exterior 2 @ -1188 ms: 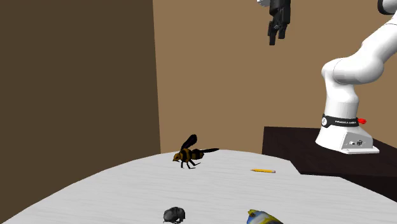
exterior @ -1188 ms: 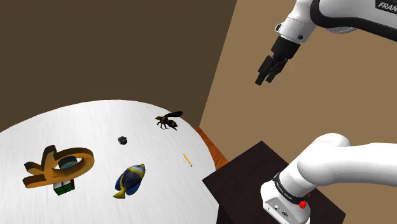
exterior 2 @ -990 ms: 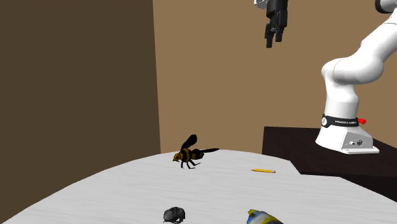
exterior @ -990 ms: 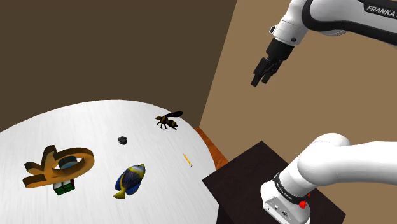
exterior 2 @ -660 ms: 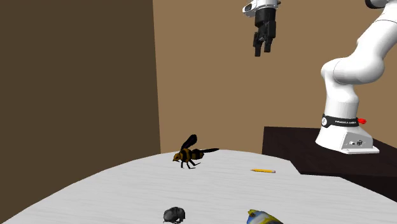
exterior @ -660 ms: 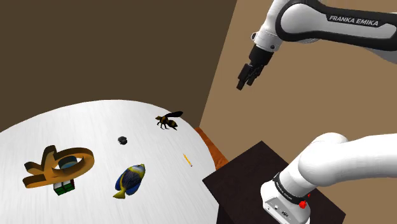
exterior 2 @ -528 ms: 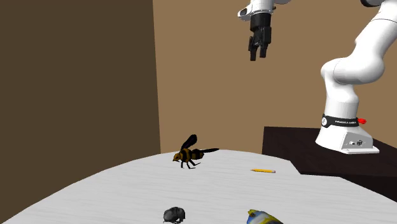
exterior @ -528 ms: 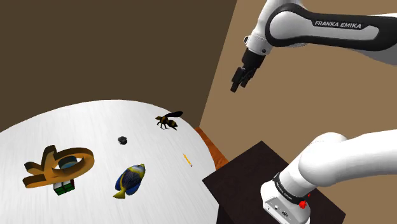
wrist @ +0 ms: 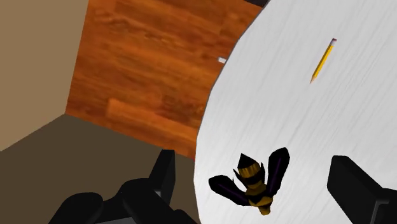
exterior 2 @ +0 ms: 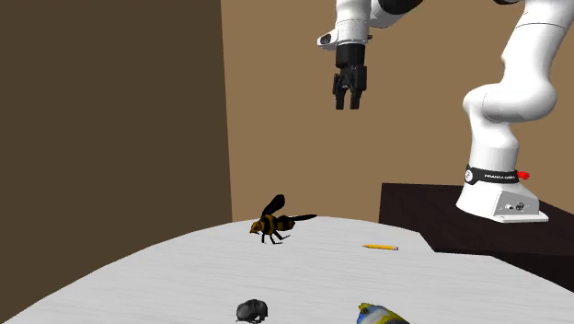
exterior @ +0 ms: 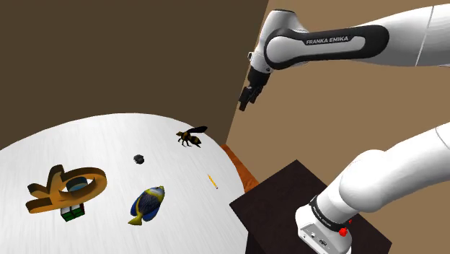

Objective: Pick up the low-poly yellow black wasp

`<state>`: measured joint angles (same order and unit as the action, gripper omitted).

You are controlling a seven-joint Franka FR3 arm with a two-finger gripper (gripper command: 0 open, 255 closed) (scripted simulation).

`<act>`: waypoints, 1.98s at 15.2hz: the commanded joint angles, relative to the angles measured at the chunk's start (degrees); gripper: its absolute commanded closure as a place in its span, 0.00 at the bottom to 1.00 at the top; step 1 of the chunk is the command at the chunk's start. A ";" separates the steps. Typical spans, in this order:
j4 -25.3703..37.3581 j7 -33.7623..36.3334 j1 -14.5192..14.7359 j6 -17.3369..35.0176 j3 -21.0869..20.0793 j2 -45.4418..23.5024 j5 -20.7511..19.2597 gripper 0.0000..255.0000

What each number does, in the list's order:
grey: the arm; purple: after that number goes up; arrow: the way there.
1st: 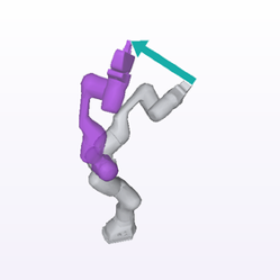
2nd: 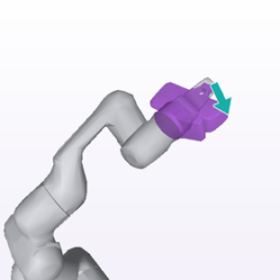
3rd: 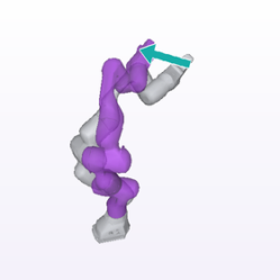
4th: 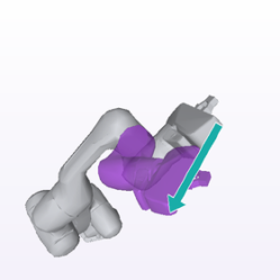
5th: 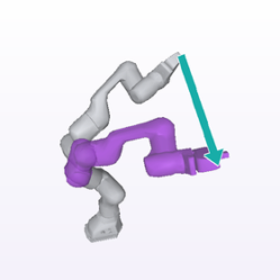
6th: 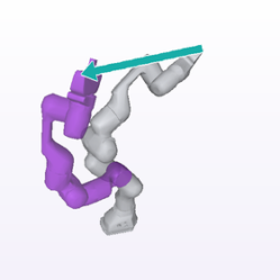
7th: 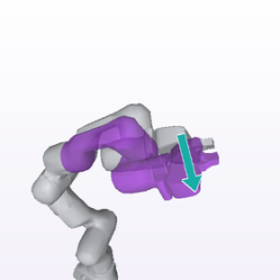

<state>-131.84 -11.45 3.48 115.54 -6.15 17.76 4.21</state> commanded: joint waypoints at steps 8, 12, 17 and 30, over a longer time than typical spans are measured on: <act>9.01 -0.69 1.99 10.30 -3.21 -19.58 -5.06 0.00; 14.63 -0.49 3.27 12.97 -3.95 -28.22 -8.35 0.00; 23.11 -0.31 5.55 14.80 -4.14 -39.07 -12.64 0.00; 42.49 -1.32 11.05 16.06 -2.95 -60.59 -19.09 0.00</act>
<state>-89.60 -12.85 14.43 131.17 -9.20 -42.17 -14.73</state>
